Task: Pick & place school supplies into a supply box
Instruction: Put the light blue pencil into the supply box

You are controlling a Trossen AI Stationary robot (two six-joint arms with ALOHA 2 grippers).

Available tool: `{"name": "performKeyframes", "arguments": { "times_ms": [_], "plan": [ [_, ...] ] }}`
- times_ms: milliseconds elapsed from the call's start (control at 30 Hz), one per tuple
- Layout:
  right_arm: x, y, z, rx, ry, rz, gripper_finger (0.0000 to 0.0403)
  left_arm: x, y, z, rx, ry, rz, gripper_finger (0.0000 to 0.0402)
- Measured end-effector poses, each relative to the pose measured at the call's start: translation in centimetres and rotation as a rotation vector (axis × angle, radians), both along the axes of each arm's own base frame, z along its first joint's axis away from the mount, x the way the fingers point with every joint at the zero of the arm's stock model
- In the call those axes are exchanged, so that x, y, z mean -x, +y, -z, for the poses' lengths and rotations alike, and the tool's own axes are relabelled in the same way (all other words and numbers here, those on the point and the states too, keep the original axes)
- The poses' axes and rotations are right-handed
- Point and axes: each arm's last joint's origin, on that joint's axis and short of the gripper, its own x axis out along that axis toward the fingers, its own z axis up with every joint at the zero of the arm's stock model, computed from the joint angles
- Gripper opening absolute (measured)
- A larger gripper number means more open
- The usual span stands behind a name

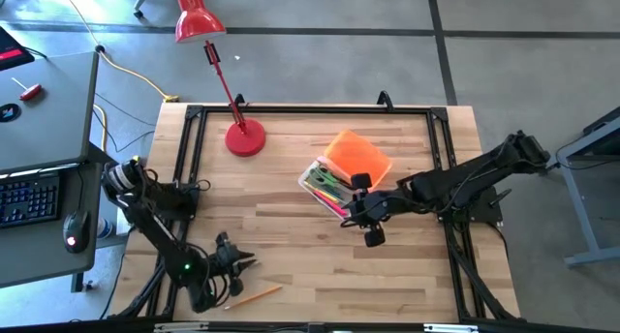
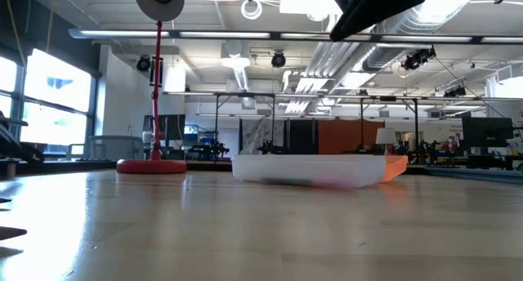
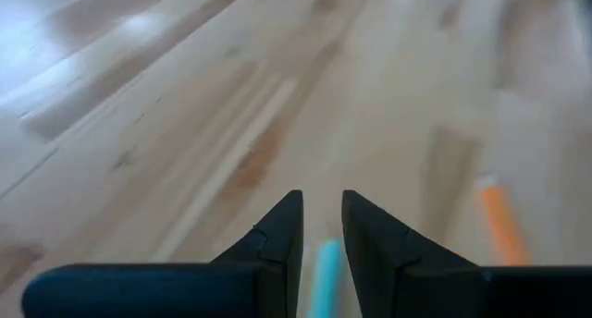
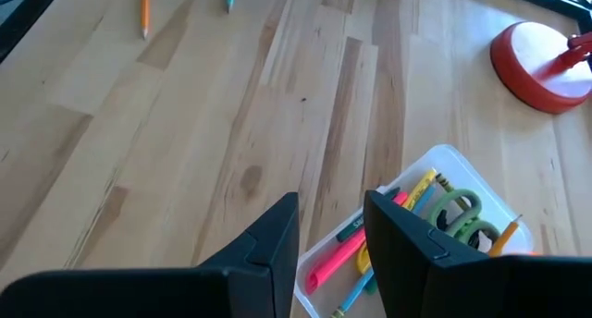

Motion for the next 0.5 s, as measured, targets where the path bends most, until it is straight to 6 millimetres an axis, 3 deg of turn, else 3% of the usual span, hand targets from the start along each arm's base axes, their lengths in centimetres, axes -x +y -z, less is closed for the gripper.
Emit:
{"name": "performKeyframes", "arguments": {
  "times_ms": [133, 500],
  "plan": [
    [0.0, -0.01, 0.0, 0.0, 0.0, 0.0, 0.0103, -0.1, 1.25, 1.19, 0.063, 0.059, -0.035, 0.0111],
    [-0.03, -0.1, -0.02, 0.005, -0.002, 0.008, 0.0103, -0.55, 0.43, 1.01, 0.032, 0.014, 0.094, 0.0111]
  ]
}}
